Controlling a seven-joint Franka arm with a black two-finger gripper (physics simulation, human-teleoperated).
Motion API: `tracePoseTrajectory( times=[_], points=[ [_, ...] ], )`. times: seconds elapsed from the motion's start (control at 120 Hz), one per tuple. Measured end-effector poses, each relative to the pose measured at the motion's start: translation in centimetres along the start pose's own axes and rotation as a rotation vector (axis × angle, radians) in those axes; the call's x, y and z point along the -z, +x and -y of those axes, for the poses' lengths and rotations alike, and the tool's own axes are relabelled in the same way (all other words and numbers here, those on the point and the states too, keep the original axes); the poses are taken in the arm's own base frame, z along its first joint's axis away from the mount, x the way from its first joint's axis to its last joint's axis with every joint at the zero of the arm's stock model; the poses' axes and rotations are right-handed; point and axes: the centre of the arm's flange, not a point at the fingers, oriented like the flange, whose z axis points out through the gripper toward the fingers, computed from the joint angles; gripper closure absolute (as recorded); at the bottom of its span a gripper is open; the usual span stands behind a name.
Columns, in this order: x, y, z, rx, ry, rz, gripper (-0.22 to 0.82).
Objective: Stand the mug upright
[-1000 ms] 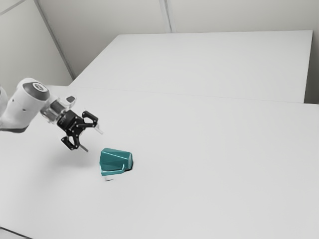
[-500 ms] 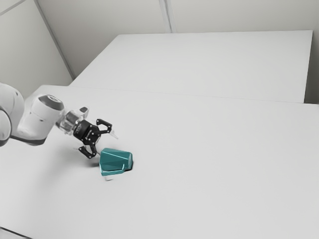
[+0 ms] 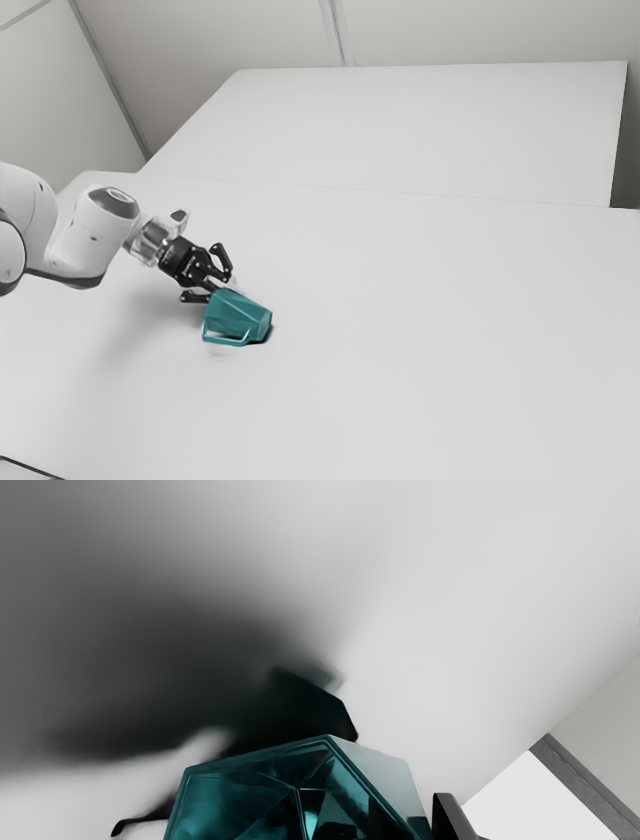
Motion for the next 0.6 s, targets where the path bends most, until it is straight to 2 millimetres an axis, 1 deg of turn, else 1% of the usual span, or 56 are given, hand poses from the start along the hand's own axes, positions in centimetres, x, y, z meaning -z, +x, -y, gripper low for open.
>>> tracePoseTrajectory(
  times=[0.067,0.225,0.3,0.425,0.6],
  points=[
    [-0.1,-0.1,-0.6,-0.011,0.002,-0.001,0.72],
    [-0.6,-0.7,-2.2,-0.040,0.016,-0.001,0.75],
    [-0.9,-1.1,-3.4,-0.072,0.045,-0.009,0.76],
    [-0.6,-2.1,-5.4,-0.132,0.102,-0.037,0.77],
    [-0.2,-5.2,-9.8,-0.287,0.283,-0.120,0.78]
  ],
)
